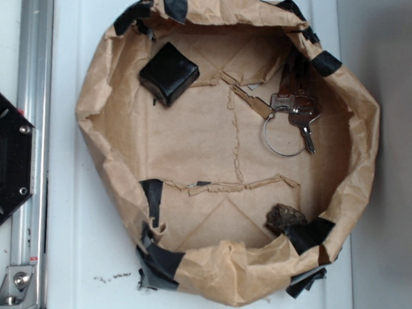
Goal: Grab the black box.
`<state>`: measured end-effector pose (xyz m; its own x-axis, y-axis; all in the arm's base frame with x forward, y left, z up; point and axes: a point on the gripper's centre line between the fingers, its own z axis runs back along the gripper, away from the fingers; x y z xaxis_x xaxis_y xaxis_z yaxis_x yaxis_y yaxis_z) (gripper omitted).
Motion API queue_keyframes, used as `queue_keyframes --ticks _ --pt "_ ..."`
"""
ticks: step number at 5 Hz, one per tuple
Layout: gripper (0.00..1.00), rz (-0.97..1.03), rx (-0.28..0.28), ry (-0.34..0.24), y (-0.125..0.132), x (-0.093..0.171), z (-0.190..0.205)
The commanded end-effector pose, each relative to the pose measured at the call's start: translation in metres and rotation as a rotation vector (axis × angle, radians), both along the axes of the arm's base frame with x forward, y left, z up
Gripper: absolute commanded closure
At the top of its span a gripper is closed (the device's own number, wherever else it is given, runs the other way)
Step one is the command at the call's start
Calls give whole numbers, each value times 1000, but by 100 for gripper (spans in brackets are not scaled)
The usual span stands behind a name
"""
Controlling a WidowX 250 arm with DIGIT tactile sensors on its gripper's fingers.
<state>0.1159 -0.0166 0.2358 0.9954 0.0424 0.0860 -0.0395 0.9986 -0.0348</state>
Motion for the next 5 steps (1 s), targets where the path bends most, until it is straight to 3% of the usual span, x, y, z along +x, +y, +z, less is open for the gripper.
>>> queue_keyframes --ticks 1,2,4,5 --pt "0 0 0 0 0 0 0" --pt "0 150 20 22 9 50 -5" --pt "0 365 6 33 25 102 -30" --pt "0 539 -23 137 37 118 -58"
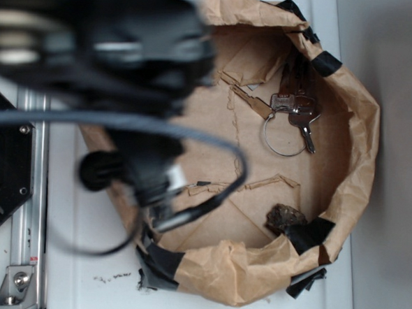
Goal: Grab the black box.
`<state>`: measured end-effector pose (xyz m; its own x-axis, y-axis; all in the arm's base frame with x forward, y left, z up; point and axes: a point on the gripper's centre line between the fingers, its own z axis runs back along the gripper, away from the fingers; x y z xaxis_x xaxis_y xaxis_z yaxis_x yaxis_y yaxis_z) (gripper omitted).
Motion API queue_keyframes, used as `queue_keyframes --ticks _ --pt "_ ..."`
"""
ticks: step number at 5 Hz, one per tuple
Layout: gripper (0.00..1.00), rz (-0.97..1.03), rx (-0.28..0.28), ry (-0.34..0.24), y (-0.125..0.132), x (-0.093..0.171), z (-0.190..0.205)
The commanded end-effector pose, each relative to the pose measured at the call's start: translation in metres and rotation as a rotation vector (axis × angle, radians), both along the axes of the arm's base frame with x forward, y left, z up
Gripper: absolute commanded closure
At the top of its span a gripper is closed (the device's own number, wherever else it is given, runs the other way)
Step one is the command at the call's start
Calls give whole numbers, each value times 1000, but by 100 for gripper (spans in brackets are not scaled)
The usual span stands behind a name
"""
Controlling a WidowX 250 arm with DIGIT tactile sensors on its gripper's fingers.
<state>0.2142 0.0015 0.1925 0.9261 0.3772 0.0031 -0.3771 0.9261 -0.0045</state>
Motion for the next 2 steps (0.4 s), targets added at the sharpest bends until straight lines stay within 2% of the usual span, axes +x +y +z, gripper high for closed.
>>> queue_keyframes --ticks 1,2 --pt "0 310 -3 61 24 32 -37" --pt "0 363 84 82 29 40 -58"
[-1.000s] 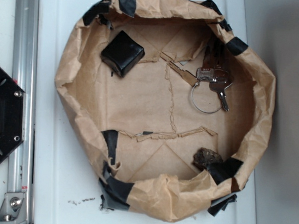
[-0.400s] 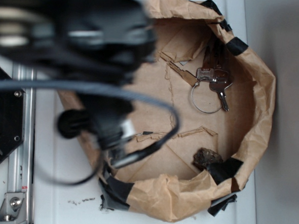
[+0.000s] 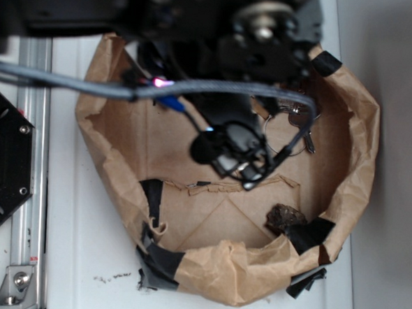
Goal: Grab the black box.
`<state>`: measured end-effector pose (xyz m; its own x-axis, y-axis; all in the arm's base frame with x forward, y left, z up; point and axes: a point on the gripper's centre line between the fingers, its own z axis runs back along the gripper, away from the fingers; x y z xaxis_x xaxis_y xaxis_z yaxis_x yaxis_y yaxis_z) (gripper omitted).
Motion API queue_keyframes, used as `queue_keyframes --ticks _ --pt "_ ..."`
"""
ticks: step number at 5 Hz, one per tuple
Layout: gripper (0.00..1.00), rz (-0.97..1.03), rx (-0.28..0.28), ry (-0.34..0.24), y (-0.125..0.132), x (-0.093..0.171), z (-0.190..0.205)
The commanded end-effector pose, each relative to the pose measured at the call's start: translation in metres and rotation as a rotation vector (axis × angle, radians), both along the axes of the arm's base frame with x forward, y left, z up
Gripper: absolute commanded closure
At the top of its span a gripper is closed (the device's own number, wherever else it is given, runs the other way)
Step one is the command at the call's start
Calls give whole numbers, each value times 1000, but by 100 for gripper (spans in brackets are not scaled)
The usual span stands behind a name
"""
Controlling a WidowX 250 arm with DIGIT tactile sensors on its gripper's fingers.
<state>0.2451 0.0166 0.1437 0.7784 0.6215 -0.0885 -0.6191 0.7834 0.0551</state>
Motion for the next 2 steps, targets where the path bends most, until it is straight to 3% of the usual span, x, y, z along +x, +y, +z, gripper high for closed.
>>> queue_keyframes --ticks 1,2 --pt "0 76 179 3 23 8 -30" --pt "0 78 235 -9 26 7 -39"
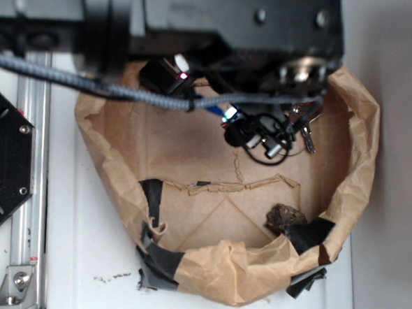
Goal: Grab the black box.
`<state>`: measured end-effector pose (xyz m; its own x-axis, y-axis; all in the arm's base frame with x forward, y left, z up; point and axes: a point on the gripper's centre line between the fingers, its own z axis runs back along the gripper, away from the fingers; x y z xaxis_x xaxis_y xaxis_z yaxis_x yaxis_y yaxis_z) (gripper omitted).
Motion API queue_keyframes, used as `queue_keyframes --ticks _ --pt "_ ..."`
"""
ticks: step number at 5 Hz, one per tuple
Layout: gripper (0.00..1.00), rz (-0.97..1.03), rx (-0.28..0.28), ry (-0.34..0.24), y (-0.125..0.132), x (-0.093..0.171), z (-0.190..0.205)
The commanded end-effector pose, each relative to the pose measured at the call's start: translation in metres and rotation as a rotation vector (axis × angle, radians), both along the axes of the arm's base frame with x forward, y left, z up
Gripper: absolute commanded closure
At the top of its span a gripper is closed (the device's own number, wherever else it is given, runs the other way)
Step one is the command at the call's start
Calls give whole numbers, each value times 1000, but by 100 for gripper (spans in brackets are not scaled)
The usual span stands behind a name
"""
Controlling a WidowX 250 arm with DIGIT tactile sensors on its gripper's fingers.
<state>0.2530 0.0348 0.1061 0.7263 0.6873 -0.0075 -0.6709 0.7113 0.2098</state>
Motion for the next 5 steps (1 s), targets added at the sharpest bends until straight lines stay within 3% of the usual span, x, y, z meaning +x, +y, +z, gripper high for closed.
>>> queue_keyframes --ticks 1,4,5 --pt "0 -4 66 -48 8 -1 -1" --pt "0 -4 66 -48 8 -1 -1" --pt "0 -31 91 -54 5 -12 -29"
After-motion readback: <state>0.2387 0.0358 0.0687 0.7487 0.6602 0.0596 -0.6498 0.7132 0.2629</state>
